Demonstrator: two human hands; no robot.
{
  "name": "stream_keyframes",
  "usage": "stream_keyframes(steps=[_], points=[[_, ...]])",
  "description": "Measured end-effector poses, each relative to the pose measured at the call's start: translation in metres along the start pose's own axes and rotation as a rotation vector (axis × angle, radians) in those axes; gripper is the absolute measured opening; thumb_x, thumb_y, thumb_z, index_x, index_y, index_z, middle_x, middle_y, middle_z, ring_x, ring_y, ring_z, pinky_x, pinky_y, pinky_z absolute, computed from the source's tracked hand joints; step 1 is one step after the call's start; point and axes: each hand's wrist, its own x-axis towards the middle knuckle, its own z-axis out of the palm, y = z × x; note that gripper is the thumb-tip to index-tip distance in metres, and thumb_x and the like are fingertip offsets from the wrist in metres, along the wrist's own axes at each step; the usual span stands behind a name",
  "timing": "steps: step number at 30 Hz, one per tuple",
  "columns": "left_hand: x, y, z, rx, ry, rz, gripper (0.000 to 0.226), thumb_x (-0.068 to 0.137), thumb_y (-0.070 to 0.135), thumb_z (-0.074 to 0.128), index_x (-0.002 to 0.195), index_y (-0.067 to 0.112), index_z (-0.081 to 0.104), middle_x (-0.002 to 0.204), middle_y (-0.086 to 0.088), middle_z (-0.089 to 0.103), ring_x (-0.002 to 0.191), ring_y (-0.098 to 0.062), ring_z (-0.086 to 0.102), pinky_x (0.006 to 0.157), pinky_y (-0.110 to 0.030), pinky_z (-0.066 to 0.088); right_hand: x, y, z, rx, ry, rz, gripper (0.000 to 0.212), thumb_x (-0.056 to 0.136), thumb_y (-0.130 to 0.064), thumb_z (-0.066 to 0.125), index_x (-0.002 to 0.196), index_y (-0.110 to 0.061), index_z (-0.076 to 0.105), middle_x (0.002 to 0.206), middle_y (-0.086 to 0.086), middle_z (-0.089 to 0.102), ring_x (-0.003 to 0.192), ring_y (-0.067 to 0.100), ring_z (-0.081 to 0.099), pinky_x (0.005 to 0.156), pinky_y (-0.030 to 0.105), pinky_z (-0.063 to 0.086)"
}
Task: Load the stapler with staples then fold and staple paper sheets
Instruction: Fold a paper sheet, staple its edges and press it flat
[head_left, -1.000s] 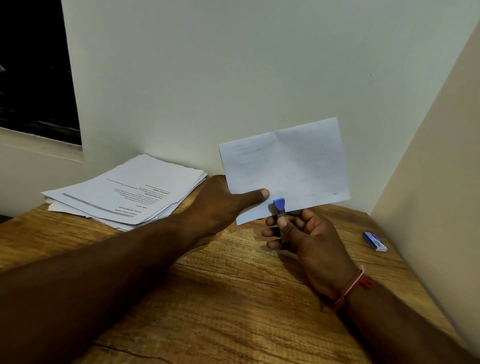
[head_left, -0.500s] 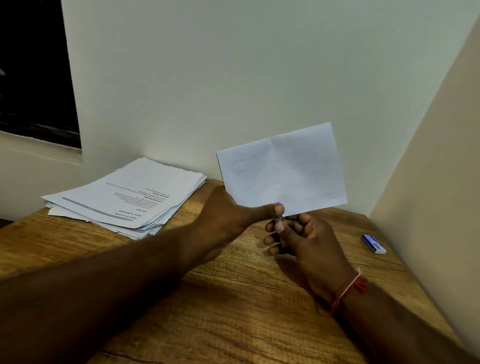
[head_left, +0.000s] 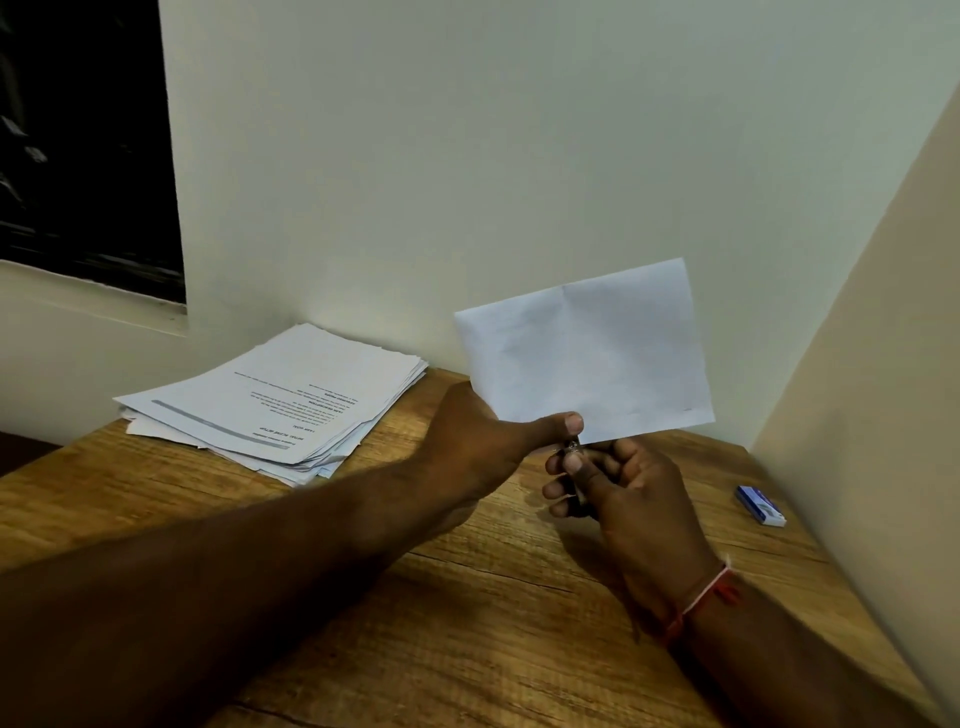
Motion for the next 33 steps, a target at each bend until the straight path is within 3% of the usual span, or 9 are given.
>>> stream_keyframes(steps=[5, 8, 11, 15, 18, 21, 25, 29, 33], points=[[0.004, 0.009, -0.007, -0.067, 0.027, -0.126, 0.031, 0.093, 0.035, 0.089, 0.120, 0.030, 0.076, 0.124, 0.003, 0.085, 0.123, -0.022, 0.078, 0.112, -0.049, 0.061, 0.001, 0.000, -0.008, 0.292, -0.155, 0.123, 0.027, 0.107, -0.011, 0.059, 0.131, -0.001, 0.065, 0.121, 0.022, 0.078, 0.095, 0.032, 0.076, 0.078, 0.041, 0.068], [0.007, 0.011, -0.010, -0.112, 0.056, -0.189, 0.021, 0.099, 0.033, 0.084, 0.117, 0.029, 0.074, 0.119, -0.002, 0.084, 0.114, -0.027, 0.079, 0.088, -0.040, 0.070, 0.005, 0.000, -0.012, 0.429, -0.146, 0.174, 0.029, 0.107, -0.010, 0.058, 0.135, -0.004, 0.064, 0.120, 0.018, 0.077, 0.096, 0.029, 0.073, 0.083, 0.044, 0.067], [0.006, 0.012, -0.010, -0.149, 0.049, -0.214, 0.020, 0.099, 0.028, 0.084, 0.116, 0.029, 0.074, 0.117, -0.003, 0.083, 0.102, -0.024, 0.082, 0.076, -0.038, 0.070, 0.007, 0.000, -0.012, 0.503, -0.095, 0.198, 0.031, 0.097, -0.012, 0.071, 0.127, -0.007, 0.065, 0.096, 0.009, 0.067, 0.083, 0.019, 0.063, 0.078, 0.038, 0.057], [0.005, 0.005, -0.012, -0.078, -0.028, -0.179, 0.038, 0.092, 0.020, 0.092, 0.126, 0.026, 0.076, 0.119, 0.003, 0.086, 0.112, -0.021, 0.082, 0.094, -0.042, 0.068, 0.007, -0.001, -0.014, 0.355, -0.040, 0.188, 0.030, 0.087, -0.023, 0.085, 0.100, -0.004, 0.065, 0.069, 0.005, 0.040, 0.063, 0.018, 0.040, 0.063, 0.035, 0.040], [0.003, 0.000, -0.015, 0.065, -0.114, -0.117, 0.063, 0.082, 0.015, 0.101, 0.138, 0.024, 0.074, 0.130, 0.002, 0.083, 0.124, -0.020, 0.078, 0.110, -0.049, 0.062, 0.005, -0.002, -0.013, 0.284, 0.007, 0.177, 0.035, 0.086, -0.027, 0.087, 0.089, -0.005, 0.061, 0.063, 0.008, 0.037, 0.056, 0.019, 0.037, 0.057, 0.034, 0.039], [0.003, 0.002, -0.016, 0.107, -0.115, -0.091, 0.067, 0.077, 0.013, 0.104, 0.136, 0.025, 0.075, 0.129, 0.004, 0.083, 0.122, -0.017, 0.079, 0.110, -0.050, 0.062, 0.004, -0.002, -0.011, 0.253, 0.016, 0.146, 0.040, 0.083, -0.031, 0.088, 0.100, -0.003, 0.064, 0.061, 0.011, 0.038, 0.055, 0.020, 0.036, 0.054, 0.033, 0.037], [0.003, 0.007, -0.017, 0.155, -0.098, -0.107, 0.065, 0.075, 0.019, 0.105, 0.133, 0.026, 0.077, 0.126, 0.007, 0.084, 0.119, -0.014, 0.080, 0.110, -0.048, 0.062, 0.004, 0.000, -0.013, 0.226, 0.045, 0.128, 0.037, 0.085, -0.031, 0.087, 0.078, -0.003, 0.065, 0.060, 0.010, 0.042, 0.054, 0.019, 0.038, 0.056, 0.035, 0.038], [0.006, 0.010, -0.018, 0.055, -0.101, -0.151, 0.049, 0.091, 0.018, 0.093, 0.137, 0.015, 0.076, 0.123, -0.007, 0.085, 0.116, -0.030, 0.082, 0.105, -0.058, 0.064, 0.010, 0.000, -0.022, 0.296, 0.102, 0.110, 0.025, 0.091, -0.025, 0.085, 0.080, -0.008, 0.071, 0.070, 0.011, 0.051, 0.055, 0.018, 0.041, 0.055, 0.035, 0.037], [0.012, 0.018, -0.027, 0.030, -0.140, -0.096, 0.082, 0.098, 0.012, 0.083, 0.167, 0.034, 0.044, 0.116, -0.017, 0.084, 0.100, -0.034, 0.082, 0.092, -0.049, 0.068, 0.019, -0.001, -0.034, 0.389, 0.171, 0.141, 0.021, 0.096, -0.023, 0.081, 0.082, -0.011, 0.069, 0.073, 0.006, 0.060, 0.053, 0.016, 0.042, 0.053, 0.033, 0.033]])
